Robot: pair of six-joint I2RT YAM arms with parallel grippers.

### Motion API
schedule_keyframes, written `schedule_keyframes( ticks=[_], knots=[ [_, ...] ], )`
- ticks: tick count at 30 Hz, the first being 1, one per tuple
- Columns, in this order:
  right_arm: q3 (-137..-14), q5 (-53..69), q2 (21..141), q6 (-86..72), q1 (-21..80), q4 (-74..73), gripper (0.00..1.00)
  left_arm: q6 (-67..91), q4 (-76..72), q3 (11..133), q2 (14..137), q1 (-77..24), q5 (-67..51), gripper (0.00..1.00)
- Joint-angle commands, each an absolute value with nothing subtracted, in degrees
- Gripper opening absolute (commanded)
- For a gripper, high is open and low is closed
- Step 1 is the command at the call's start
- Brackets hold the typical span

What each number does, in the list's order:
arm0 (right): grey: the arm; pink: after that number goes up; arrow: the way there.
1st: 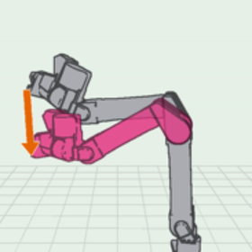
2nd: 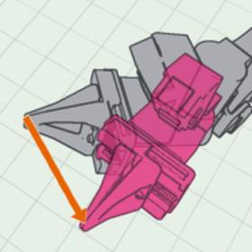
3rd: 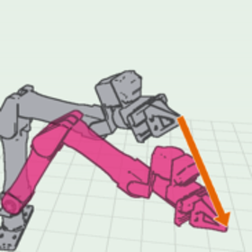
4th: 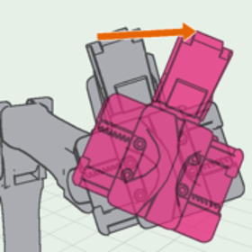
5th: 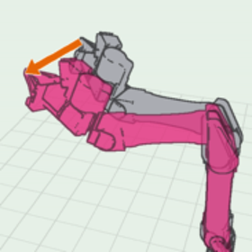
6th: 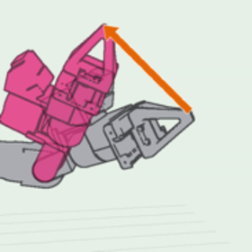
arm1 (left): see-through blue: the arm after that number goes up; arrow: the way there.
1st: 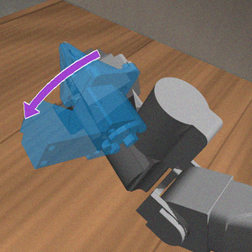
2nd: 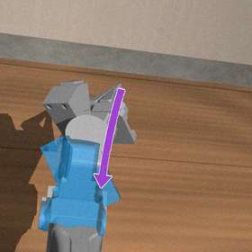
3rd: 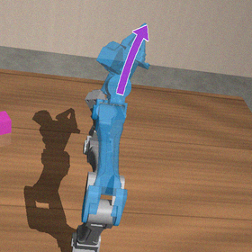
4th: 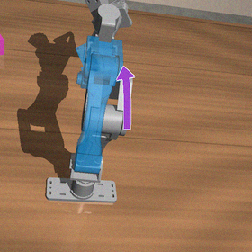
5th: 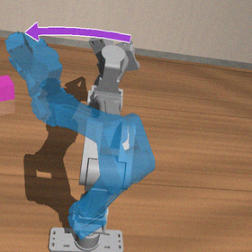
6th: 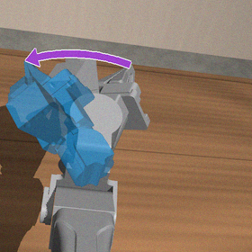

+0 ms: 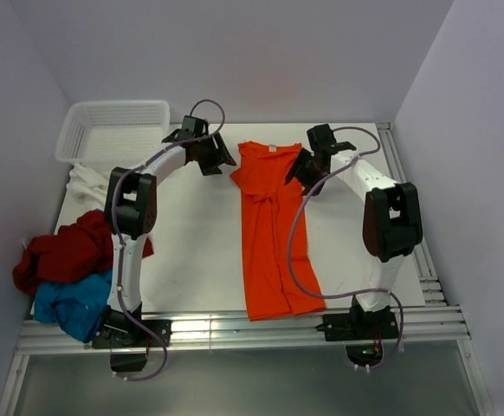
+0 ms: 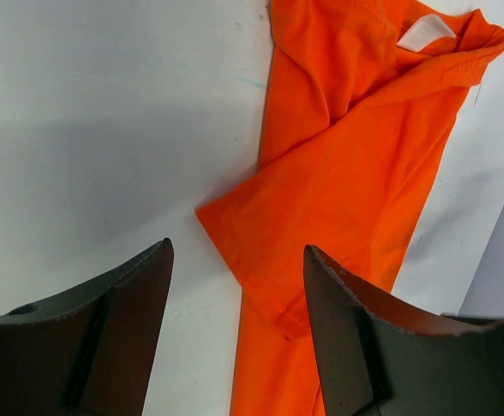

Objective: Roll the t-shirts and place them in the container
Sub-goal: Fold the tshirt

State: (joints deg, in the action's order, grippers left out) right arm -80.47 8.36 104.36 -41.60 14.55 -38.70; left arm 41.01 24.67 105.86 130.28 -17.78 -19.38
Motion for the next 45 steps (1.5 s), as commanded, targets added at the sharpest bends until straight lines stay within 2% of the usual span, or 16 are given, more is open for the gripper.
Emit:
schedule_keyframes(
  ticks=[1,12,21,24,27,30,33,34,37,40,41,43,44,45],
  knots=[
    [-84.72,9.23,108.98,-40.17,10.55,-33.49,0.69,42.71,15.65,105.73,132.18,-17.93,-21.71,0.67],
    [-101.07,7.38,126.02,-34.81,8.26,-35.51,0.51,46.23,10.20,113.46,142.28,-18.02,-23.82,0.68],
    [-104.32,12.48,132.53,-37.70,7.82,-31.82,0.49,48.86,7.91,117.24,146.42,-18.63,-24.70,0.66],
    [-106.08,12.39,134.12,-38.84,7.82,-31.55,0.32,49.66,7.91,118.47,147.92,-18.72,-24.43,0.61],
    [-107.93,12.31,135.61,-40.60,7.56,-31.29,0.16,51.15,7.04,120.05,150.02,-18.72,-24.61,0.51],
    [-110.21,12.83,137.54,-42.79,6.95,-30.67,0.07,52.91,5.54,121.72,151.78,-18.72,-23.91,0.30],
    [-112.49,13.80,139.04,-44.11,6.59,-30.76,0.01,54.22,4.67,123.91,153.54,-18.28,-22.15,0.23],
    [-112.85,13.62,139.74,-44.56,6.50,-30.85,0.01,55.27,4.05,124.36,154.24,-18.11,-21.80,0.20],
    [-113.29,14.06,140.53,-46.58,6.42,-29.54,0.02,57.91,1.68,126.99,156.35,-16.70,-21.71,0.19],
    [-113.82,15.90,141.50,-49.12,6.15,-27.34,0.11,59.67,0.53,129.02,157.67,-14.95,-22.41,0.24],
    [-114.60,16.26,141.85,-49.74,6.15,-26.55,0.17,59.85,0.53,129.63,157.76,-14.16,-22.41,0.26],
    [-115.92,17.31,142.56,-50.97,6.07,-26.28,0.29,59.68,0.53,130.43,157.42,-13.45,-23.11,0.38],
    [-116.80,17.40,142.65,-50.98,6.06,-26.71,0.41,59.33,0.53,130.78,156.98,-12.84,-23.46,0.43],
    [-118.37,17.40,142.39,-50.63,5.98,-27.07,0.44,58.72,0.53,131.13,156.36,-12.57,-23.73,0.55]
  ],
)
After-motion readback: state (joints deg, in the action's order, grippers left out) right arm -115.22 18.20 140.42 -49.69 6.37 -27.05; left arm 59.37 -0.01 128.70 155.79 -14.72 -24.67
